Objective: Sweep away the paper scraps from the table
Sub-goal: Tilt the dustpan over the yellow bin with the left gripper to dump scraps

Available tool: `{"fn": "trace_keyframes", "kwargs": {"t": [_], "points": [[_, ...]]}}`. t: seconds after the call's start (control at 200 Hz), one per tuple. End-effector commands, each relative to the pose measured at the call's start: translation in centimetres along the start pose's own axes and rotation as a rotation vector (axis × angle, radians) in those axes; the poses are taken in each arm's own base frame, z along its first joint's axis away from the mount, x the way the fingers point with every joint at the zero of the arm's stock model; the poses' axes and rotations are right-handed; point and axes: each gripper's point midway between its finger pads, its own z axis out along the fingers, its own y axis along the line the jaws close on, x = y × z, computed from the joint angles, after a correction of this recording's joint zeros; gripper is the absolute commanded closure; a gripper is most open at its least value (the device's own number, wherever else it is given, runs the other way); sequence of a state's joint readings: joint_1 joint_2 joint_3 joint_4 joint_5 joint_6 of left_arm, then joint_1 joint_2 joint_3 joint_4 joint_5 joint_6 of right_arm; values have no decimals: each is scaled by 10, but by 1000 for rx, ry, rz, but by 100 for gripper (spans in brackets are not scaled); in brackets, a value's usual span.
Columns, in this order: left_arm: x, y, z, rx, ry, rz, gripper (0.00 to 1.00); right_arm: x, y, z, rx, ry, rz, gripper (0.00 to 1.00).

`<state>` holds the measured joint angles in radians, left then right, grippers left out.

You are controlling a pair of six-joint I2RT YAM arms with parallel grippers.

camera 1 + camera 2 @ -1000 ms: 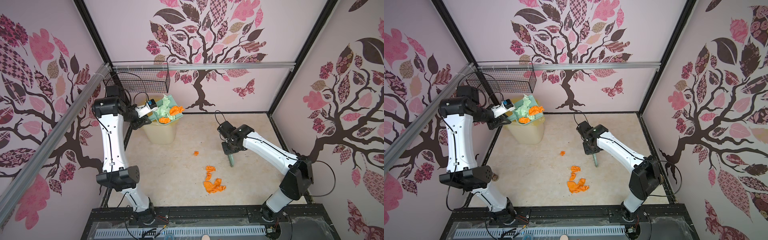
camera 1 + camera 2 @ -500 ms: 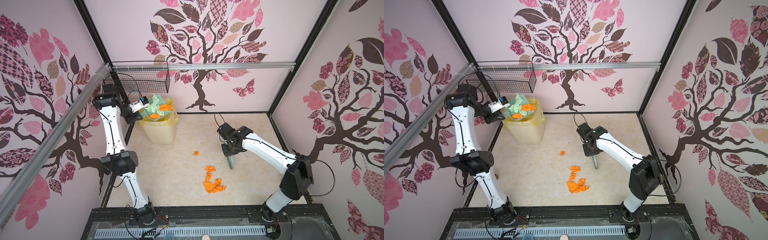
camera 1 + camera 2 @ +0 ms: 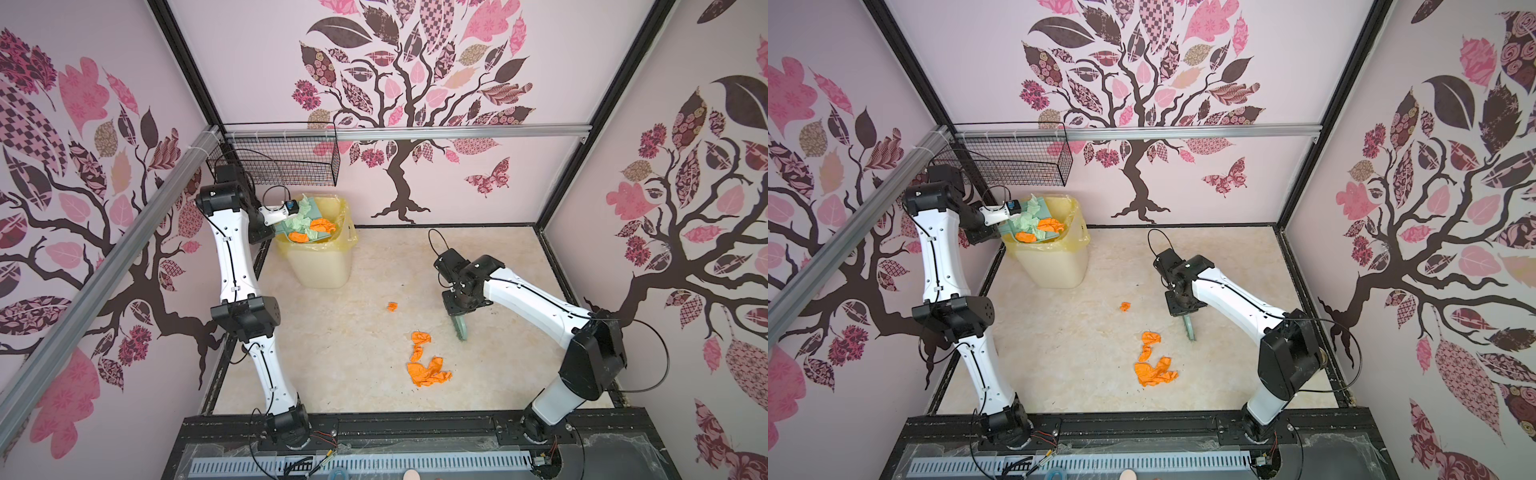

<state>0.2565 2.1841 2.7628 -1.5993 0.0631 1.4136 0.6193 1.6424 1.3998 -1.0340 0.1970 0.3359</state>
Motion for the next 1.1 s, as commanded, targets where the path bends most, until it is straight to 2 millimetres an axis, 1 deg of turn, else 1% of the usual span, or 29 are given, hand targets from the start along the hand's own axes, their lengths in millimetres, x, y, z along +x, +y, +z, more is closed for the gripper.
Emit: {"fn": "trace_keyframes", "kwargs": {"t": [0.0, 0.105, 0.2, 0.275, 0.365, 0.52, 0.7, 0.93, 1.095], "points": [[-4, 27, -28, -165, 105, 153, 100, 2, 1, 12, 1, 20, 3, 100], [-12, 48, -37, -264, 170, 248, 100, 4, 2, 14, -10, 23, 4, 100], [-18, 62, -44, -328, 225, 329, 100, 8, 1, 13, -11, 23, 4, 100], [-15, 72, -48, -365, 274, 384, 100, 10, 0, 13, -7, 21, 3, 100], [-13, 78, -53, -392, 314, 436, 100, 11, -2, 13, -7, 17, 4, 100], [-13, 84, -64, -428, 345, 495, 100, 10, 0, 13, -16, 13, 6, 100], [-14, 82, -80, -455, 350, 547, 100, 6, 0, 8, -21, -2, 8, 100], [-16, 81, -96, -477, 363, 604, 100, 8, -1, 6, -20, -7, 8, 100], [-19, 77, -101, -478, 361, 610, 100, 9, 0, 6, -30, -11, 11, 100]]}}
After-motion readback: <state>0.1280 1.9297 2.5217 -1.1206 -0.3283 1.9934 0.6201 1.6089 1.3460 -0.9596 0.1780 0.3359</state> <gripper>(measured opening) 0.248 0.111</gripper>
